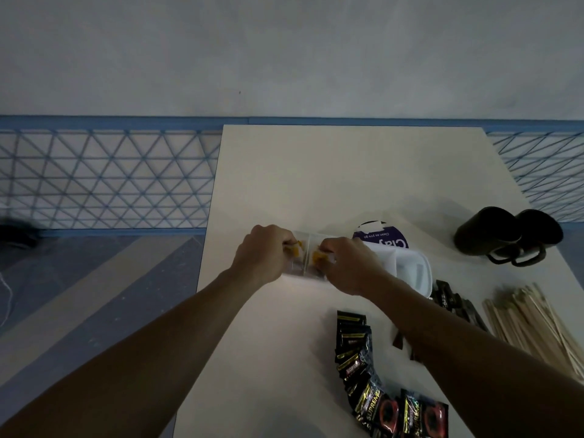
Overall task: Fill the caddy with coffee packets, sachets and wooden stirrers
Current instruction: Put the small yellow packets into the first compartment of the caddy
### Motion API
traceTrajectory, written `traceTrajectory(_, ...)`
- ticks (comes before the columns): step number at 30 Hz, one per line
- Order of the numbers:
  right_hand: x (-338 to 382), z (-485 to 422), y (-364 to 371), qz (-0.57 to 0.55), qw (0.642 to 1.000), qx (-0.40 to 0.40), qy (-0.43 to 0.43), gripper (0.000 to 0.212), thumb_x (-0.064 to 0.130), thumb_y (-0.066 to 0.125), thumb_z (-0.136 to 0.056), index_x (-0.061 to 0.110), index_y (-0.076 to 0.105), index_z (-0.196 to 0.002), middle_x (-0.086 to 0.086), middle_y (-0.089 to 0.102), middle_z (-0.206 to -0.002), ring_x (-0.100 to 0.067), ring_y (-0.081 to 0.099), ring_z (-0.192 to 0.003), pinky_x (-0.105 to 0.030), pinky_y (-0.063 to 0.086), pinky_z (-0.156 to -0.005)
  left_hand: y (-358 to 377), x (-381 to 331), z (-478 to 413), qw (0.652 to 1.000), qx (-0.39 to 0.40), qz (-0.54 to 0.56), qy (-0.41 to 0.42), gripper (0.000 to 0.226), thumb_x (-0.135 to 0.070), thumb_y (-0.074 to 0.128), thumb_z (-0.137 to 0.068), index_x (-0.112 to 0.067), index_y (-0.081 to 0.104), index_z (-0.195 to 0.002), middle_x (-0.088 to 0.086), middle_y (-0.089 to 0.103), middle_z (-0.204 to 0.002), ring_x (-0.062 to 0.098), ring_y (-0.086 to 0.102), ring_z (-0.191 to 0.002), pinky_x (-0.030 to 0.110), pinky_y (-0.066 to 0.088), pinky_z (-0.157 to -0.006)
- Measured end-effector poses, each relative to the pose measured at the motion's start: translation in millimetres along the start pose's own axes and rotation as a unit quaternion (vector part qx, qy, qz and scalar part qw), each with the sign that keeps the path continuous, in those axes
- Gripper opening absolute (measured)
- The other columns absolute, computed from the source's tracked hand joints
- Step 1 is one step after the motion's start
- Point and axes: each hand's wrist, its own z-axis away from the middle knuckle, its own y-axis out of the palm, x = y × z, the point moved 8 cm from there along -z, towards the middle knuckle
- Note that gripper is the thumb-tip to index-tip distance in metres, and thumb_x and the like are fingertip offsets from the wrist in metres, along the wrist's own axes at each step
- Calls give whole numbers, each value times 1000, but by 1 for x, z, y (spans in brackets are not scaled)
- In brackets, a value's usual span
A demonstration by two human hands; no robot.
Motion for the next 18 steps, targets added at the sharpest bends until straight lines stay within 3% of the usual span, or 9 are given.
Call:
traceTrajectory(5, 0, -4, -4, -16, 1000, -20, -7, 19, 33, 62, -92, 21, 68, -106, -3, 70, -96, -26, 65, -87, -42, 57, -77, -5, 4, -9, 1000, 7, 9, -4, 23, -19, 68, -83, -29, 74, -102, 3, 73, -93, 26, 67, -84, 37, 58, -74)
traceTrajectory(11, -1, -9, -9, -56, 998, 1, 11, 10, 34, 63, -89, 23, 62, -88, -5, 66, -87, -29, 61, -84, -44, 56, -75, -1, 4, -11, 999, 45, 12, 15, 23, -19, 69, -82, -29, 74, -101, 2, 73, -94, 24, 68, -83, 37, 58, -74)
traceTrajectory(15, -3, -10, 2, -74, 996, 43, 18, 6, 25, 61, -90, 22, 64, -93, -4, 65, -86, -27, 63, -82, -38, 54, -70, 8, 2, -7, 998, 65, -6, 10, 32, -17, 70, -82, -29, 73, -111, 5, 73, -104, 26, 68, -90, 39, 58, -78)
traceTrajectory(18, -4, -10, 10, -59, 997, 55, 19, 9, 25, 59, -89, 23, 64, -96, -5, 66, -90, -27, 62, -84, -39, 55, -75, 13, 2, -5, 997, 71, -25, 1, 35, -19, 69, -82, -31, 71, -115, 8, 71, -106, 32, 67, -93, 40, 57, -81)
